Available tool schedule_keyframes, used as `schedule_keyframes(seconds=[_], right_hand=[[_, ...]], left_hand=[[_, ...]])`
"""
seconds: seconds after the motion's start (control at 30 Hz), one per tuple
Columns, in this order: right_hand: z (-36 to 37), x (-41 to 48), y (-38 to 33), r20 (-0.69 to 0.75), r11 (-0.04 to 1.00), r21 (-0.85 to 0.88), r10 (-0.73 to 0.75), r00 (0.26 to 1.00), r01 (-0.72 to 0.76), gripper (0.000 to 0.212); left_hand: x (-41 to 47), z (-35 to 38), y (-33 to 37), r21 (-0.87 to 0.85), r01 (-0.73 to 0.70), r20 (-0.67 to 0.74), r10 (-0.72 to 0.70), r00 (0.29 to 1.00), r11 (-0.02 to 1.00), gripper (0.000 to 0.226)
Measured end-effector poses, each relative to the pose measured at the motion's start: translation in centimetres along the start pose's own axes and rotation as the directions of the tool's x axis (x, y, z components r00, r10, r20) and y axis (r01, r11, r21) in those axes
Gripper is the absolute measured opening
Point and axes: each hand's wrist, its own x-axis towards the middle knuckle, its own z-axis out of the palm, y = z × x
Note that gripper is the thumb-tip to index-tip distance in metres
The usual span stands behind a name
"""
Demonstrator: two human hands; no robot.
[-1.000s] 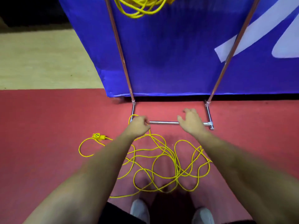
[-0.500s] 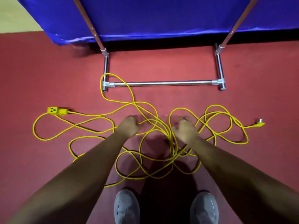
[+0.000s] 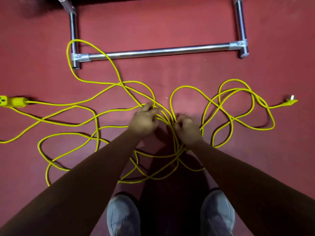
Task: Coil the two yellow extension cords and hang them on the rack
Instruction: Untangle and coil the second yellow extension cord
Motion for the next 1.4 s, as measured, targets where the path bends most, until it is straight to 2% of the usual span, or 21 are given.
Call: schedule_keyframes(seconds=[0.07,0.13,0.17,0.23,0.3,0.4,0.47,0.53,0.6,0.7,0.8,0.87,0.93,1.0,1.07,1.13,1.17,1.23,1.3,1.33,1.4], right_hand=[[-1.5,-0.1,-2.0,0.033,0.981,0.194,-0.034,0.999,0.027,0.011],[-3.9,0.0,-4.7,0.097,0.947,0.317,-0.086,0.991,0.051,0.012],[-5.3,0.0,-6.2,0.136,0.923,0.382,-0.102,0.985,0.043,0.011],[-8.2,-0.3,-9.5,0.199,0.866,0.499,-0.145,0.969,0.027,0.009],[-11.2,-1.5,-12.5,0.237,0.814,0.581,-0.170,0.956,0.001,0.011],[-15.7,-4.4,-15.3,0.265,0.756,0.653,-0.184,0.946,-0.037,0.011],[-18.6,-6.8,-16.7,0.329,0.726,0.676,-0.142,0.933,-0.128,0.007],[-21.4,-8.7,-17.9,0.385,0.607,0.737,-0.018,0.923,-0.296,0.023],[-24.2,-10.1,-19.1,0.411,0.375,0.834,0.066,0.909,-0.404,0.043],[-28.5,-12.8,-21.7,0.420,-0.046,0.907,0.045,0.906,-0.418,0.062],[-31.5,-16.4,-24.4,0.405,-0.368,0.869,0.143,0.903,-0.331,0.039],[-32.1,-18.4,-25.1,0.412,-0.434,0.856,0.240,0.879,-0.282,0.022],[-31.9,-20.0,-25.4,0.398,-0.333,0.893,0.274,0.876,-0.301,0.018],[-31.6,-21.5,-25.6,0.369,-0.101,0.929,0.211,0.905,-0.355,0.023],[-31.8,-23.3,-26.1,0.337,0.203,0.917,0.067,0.939,-0.343,0.020],[-31.8,-25.1,-26.4,0.328,0.495,0.834,-0.087,0.941,-0.245,0.017],[-31.7,-25.9,-26.5,0.341,0.596,0.781,-0.156,0.927,-0.187,0.017],[-30.5,-27.0,-26.6,0.386,0.715,0.694,-0.275,0.880,-0.081,0.018],[-29.0,-27.7,-26.3,0.433,0.777,0.629,-0.364,0.824,0.013,0.012],[-28.3,-27.5,-26.0,0.455,0.797,0.604,-0.375,0.807,0.030,0.012],[-27.6,-26.4,-25.5,0.474,0.829,0.558,-0.334,0.815,0.015,0.016]], left_hand=[[0.2,-1.5,1.2,-0.071,-0.023,-0.110,0.015,0.994,0.997,0.043],[0.0,-3.8,3.4,-0.293,0.089,-0.131,-0.132,0.983,0.952,0.030],[-0.4,-5.4,4.9,-0.491,0.203,-0.019,-0.244,0.970,0.847,0.032],[-1.2,-8.0,7.2,-0.786,0.361,0.230,-0.304,0.925,0.502,0.041],[-1.9,-10.4,8.8,-0.900,0.307,0.226,-0.271,0.936,0.308,0.036],[-4.4,-15.0,12.5,-0.956,0.243,0.203,-0.230,0.952,0.164,0.008],[-6.7,-17.8,14.8,-0.968,0.188,0.160,-0.165,0.973,0.166,0.016],[-9.8,-20.6,17.1,-0.959,0.128,0.111,-0.079,0.991,0.252,0.018],[-13.1,-22.9,19.0,-0.926,0.057,0.074,0.032,0.997,0.373,0.018],[-18.5,-25.2,21.2,-0.860,-0.006,0.095,0.172,0.980,0.511,0.016],[-23.6,-26.4,21.8,-0.804,-0.085,0.098,0.272,0.957,0.588,0.018],[-26.5,-27.0,21.5,-0.756,-0.149,0.088,0.325,0.942,0.637,0.014],[-28.9,-27.4,20.9,-0.677,-0.179,0.072,0.307,0.949,0.713,0.018],[-30.7,-27.3,20.7,-0.658,-0.162,0.047,0.255,0.966,0.735,0.023],[-31.4,-26.9,20.6,-0.774,-0.091,0.027,0.176,0.984,0.626,0.022],[-31.1,-26.5,20.8,-0.894,0.039,0.070,0.053,0.996,0.445,0.036],[-30.6,-26.3,20.9,-0.917,0.101,0.109,0.001,0.994,0.386,0.044],[-29.9,-25.7,21.2,-0.944,0.195,0.192,-0.037,0.981,0.266,0.048],[-29.4,-25.1,21.7,-0.967,0.223,0.222,-0.023,0.975,0.126,0.037],[-29.1,-25.0,21.8,-0.972,0.212,0.208,-0.042,0.977,0.107,0.027],[-28.8,-25.7,21.6,-0.954,0.141,0.119,-0.094,0.988,0.266,0.012]])
